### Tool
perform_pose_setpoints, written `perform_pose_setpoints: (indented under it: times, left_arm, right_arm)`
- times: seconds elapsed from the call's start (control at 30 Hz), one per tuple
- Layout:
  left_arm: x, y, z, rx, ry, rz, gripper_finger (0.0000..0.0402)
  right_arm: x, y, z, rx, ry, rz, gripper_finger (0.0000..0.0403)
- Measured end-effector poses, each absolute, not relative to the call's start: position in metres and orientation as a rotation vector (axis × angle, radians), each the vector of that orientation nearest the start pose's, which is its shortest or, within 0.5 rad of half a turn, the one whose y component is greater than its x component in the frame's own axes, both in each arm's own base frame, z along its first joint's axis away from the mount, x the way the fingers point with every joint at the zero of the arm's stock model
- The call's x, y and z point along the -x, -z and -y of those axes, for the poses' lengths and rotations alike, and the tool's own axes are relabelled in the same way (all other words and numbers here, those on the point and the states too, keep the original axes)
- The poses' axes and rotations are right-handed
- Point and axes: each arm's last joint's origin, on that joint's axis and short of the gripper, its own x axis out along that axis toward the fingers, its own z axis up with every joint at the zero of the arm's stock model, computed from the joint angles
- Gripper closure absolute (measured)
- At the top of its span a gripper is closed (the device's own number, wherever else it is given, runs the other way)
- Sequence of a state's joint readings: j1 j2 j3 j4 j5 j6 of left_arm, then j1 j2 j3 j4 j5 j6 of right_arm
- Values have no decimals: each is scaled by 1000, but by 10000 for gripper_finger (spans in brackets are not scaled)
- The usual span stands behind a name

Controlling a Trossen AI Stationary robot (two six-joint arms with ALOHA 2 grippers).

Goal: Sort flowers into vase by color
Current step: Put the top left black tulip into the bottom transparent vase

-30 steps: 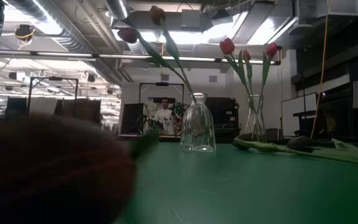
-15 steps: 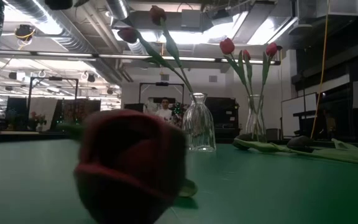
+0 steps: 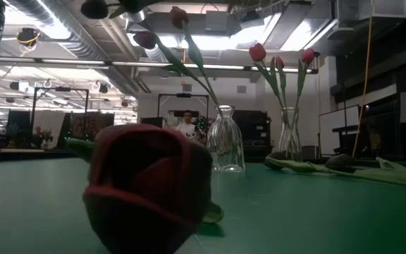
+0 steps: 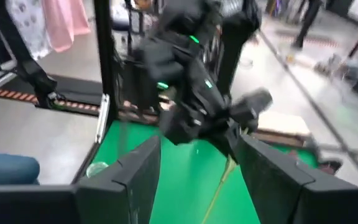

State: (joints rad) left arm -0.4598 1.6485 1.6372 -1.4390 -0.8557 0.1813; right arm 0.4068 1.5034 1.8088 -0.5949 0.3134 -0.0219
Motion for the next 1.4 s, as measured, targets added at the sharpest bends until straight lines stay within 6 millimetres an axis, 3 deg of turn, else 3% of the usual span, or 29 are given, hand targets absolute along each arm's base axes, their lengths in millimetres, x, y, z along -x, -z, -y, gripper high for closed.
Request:
perform_pose_setpoints:
  times: [0.17,0.33,0.57,0.87,1.4]
  left_arm:
    - [-278,-332,127,-1236,-301,-1140,396]
    - [-271,-336,139,-1391,-379,-1054,396]
    - [-270,-341,151,-1594,-444,-981,396]
    - [-275,-345,153,-1698,-486,-968,396]
    - [-276,-345,152,-1807,-440,-1018,396]
  right_arm:
    - [-317,-446,-109,79,-127,-371,189]
    - [-332,-430,-102,29,-139,-454,189]
    - [-343,-427,-92,-38,-129,-446,189]
    - [-364,-402,-89,-41,-113,-533,189]
    - [-374,-387,-71,-74,-54,-615,189]
